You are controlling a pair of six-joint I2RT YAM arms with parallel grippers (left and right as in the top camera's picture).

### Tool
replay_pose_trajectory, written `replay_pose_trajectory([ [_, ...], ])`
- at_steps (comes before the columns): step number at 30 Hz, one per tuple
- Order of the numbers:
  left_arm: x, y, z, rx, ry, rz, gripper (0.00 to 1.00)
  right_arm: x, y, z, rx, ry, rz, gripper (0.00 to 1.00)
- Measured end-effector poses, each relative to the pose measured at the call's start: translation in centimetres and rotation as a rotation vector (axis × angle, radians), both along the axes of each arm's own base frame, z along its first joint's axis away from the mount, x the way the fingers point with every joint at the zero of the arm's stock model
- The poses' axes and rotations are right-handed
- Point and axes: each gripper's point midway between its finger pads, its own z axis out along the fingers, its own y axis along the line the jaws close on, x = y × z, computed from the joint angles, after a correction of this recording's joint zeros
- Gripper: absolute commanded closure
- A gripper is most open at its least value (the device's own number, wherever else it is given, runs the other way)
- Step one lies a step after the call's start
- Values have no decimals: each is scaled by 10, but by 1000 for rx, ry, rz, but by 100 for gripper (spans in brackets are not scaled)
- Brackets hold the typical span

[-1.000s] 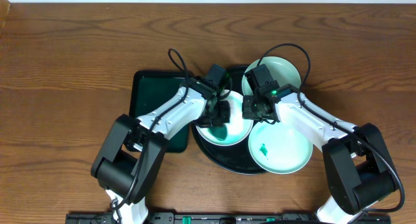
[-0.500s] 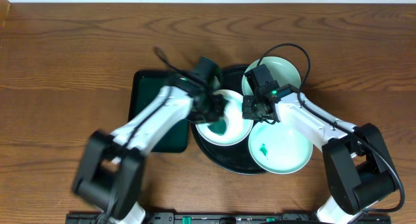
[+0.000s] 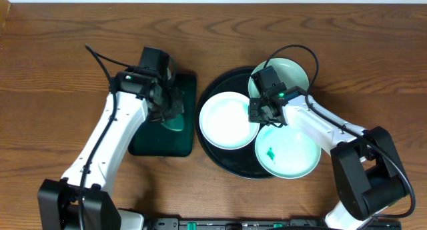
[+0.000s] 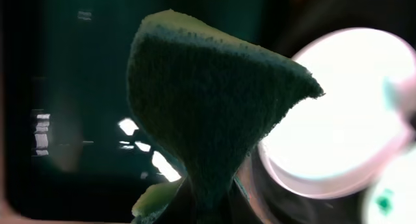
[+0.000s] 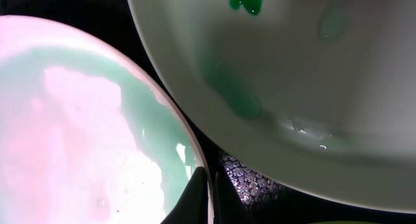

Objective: Clean dirty plates on tray and stack at the side
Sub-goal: 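Carry the sponge with the left gripper to the dark green tray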

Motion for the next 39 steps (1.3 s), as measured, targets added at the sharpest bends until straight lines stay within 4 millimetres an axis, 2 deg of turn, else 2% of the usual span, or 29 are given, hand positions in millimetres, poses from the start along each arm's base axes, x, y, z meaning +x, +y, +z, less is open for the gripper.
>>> replay_pose_trajectory([
  [6, -6, 25, -20, 104, 43, 21, 93, 0, 0, 0, 1, 0, 0, 99],
  [17, -5, 37, -50, 178, 65, 16, 93, 0, 1, 0, 5, 1, 2, 99],
  [25, -4, 43, -62, 217, 88, 18, 92, 0, 1, 0, 7, 2, 2, 99],
  [26, -4, 44, -63, 224, 89, 19, 88, 0, 1, 0, 7, 2, 2, 99],
  [28, -4, 45, -65, 231, 91, 14, 71, 0, 1, 0, 7, 2, 2, 99],
  [32, -3, 46, -65, 237, 89, 18, 50, 0, 1, 0, 8, 2, 2, 99],
  [34, -3, 46, -64, 240, 89, 15, 45, 0, 1, 0, 8, 3, 2, 99],
  [39, -9, 48, -64, 250, 115, 15, 44, 0, 2, 0, 10, 3, 3, 99],
])
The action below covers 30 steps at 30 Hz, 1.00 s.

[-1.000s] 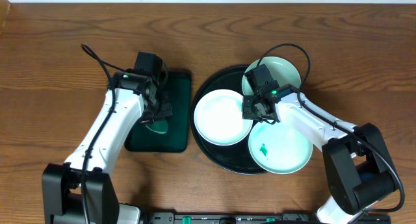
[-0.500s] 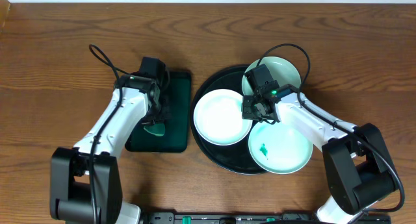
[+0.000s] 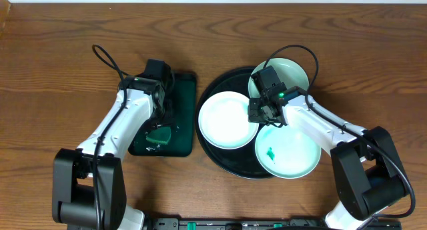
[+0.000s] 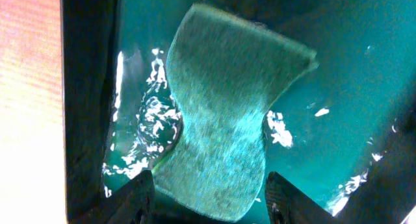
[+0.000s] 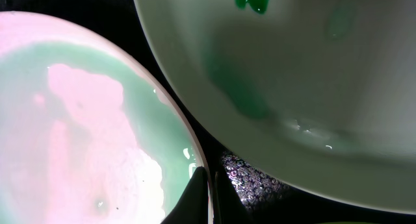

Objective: Clean dirty plates on tray and stack at the side
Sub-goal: 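Carry the sponge with the left gripper to the dark green tray, then release the sponge in the tray and raise the left gripper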

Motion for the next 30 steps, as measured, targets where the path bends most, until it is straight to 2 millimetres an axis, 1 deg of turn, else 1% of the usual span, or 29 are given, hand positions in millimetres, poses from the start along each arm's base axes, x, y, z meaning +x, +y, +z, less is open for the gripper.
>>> replay_pose_trajectory([
  [2, 0, 0, 3, 3, 4, 0, 44, 0, 0, 0, 1, 0, 1, 99],
  [4, 7, -1, 10, -1, -22, 1, 42, 0, 0, 0, 2, 0, 1, 99],
  [8, 25, 2, 40, -19, -124, 20, 40, 0, 1, 0, 4, 2, 1, 99],
  [11, 34, 17, 68, -30, -218, 71, 39, 0, 1, 0, 4, 2, 2, 99],
  [13, 35, 33, 84, -32, -269, 122, 39, 0, 1, 0, 5, 2, 2, 98],
  [14, 35, 44, 92, -32, -295, 162, 39, 0, 1, 0, 5, 2, 2, 98],
  [16, 33, 63, 100, -27, -322, 227, 31, 0, 1, 0, 6, 2, 2, 97],
  [18, 29, 83, 105, -19, -338, 300, 29, 0, 1, 0, 7, 2, 1, 92],
  [19, 27, 92, 106, -14, -339, 329, 24, 0, 2, 0, 10, 1, 0, 89],
  [23, 18, 114, 104, -4, -324, 410, 21, 0, 3, 0, 15, 2, 0, 75],
  [25, 17, 119, 104, -1, -323, 427, 21, 0, 3, 1, 16, 2, 2, 71],
  [30, 16, 121, 104, -1, -323, 433, 21, 0, 3, 1, 16, 2, 4, 69],
])
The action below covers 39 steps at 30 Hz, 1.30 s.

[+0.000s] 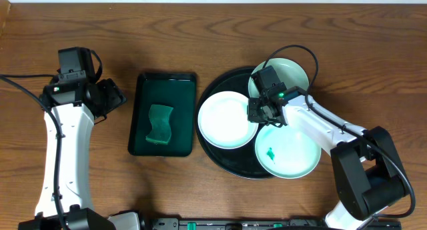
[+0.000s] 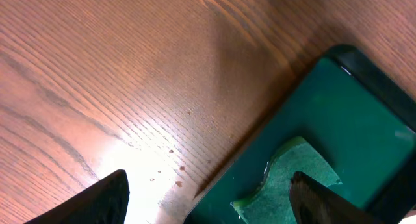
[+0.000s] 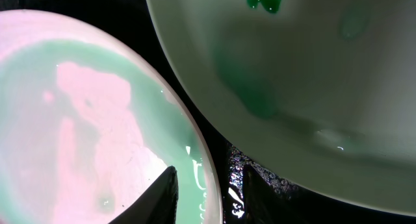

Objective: Clean dirty plates on tray and stack at the side
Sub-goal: 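Release the sponge in the tray and raise the left gripper, then move the right gripper to the white plate rim and grasp it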

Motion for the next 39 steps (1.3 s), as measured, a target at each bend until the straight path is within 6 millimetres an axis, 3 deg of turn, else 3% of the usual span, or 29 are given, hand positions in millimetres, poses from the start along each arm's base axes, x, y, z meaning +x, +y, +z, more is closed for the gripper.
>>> replay_pose_trajectory([
  [9, 0, 0, 0, 0, 0, 0, 20, -2, -1, -11, -14, 26, 0, 76],
  [31, 0, 0, 0, 0, 0, 0, 20, -7, 8, -11, -22, 21, 29, 76],
  [39, 0, 0, 0, 0, 0, 0, 20, -6, 6, -11, -43, 10, 26, 83],
])
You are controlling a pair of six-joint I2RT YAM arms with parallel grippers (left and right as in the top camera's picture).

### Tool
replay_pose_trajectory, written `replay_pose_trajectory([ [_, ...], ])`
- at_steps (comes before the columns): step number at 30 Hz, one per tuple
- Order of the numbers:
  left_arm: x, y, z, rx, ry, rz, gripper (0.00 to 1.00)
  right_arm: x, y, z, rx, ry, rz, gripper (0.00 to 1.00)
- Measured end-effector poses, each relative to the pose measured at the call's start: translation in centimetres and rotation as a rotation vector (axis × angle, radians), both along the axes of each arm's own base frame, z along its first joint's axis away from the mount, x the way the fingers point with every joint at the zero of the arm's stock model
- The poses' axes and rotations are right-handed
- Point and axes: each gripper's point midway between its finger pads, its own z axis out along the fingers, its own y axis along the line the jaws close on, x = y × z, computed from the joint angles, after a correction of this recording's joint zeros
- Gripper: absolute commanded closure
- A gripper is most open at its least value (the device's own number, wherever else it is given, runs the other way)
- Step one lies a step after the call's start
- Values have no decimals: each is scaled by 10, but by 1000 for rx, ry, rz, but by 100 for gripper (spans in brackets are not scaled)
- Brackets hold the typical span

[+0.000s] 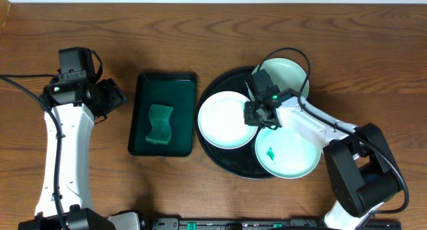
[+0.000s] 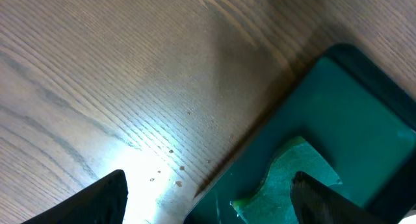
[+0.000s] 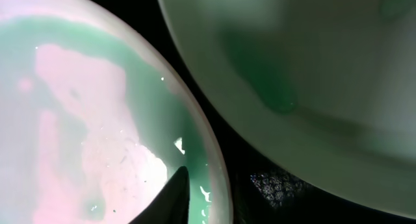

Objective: Clean dirty plates on tray and stack at the side
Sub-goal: 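Move the right gripper to the white plate rim and grasp it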

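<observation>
Three pale plates lie on the round black tray [image 1: 220,153]: a left plate [image 1: 223,120], a far plate [image 1: 290,70], and a near plate [image 1: 297,157] with a green stain [image 1: 270,152]. My right gripper [image 1: 255,117] sits low at the left plate's right rim [image 3: 218,165]. One finger [image 3: 175,198] shows inside the plate, the other is lost against the dark tray, and the jaws stand apart. The green sponge [image 1: 160,122] lies in the dark green tray [image 1: 143,97]. My left gripper [image 1: 112,97] hangs open over bare wood to the left of it, holding nothing.
The wooden table [image 1: 200,30] runs out on all sides. The right arm's cable loops over the far plate. In the left wrist view the green tray's corner [image 2: 338,62] and the sponge [image 2: 292,178] lie to the lower right.
My right gripper has shifted slightly left, so one finger now lies inside the left plate's rim. The left arm, sponge and plates have not moved.
My left gripper held the sponge over the green tray while my right was shut on the left plate's rim. Then the sponge lay in the tray between open left jaws. After that the left arm stood off to the left and the right jaws were open.
</observation>
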Motion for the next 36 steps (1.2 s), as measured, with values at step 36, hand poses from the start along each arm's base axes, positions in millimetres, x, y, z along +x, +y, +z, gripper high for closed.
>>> replay_pose_trajectory([
  [36, 0, 0, 0, 0, 0, 0, 19, -4, -20, 42, -33, 120, -38, 99],
])
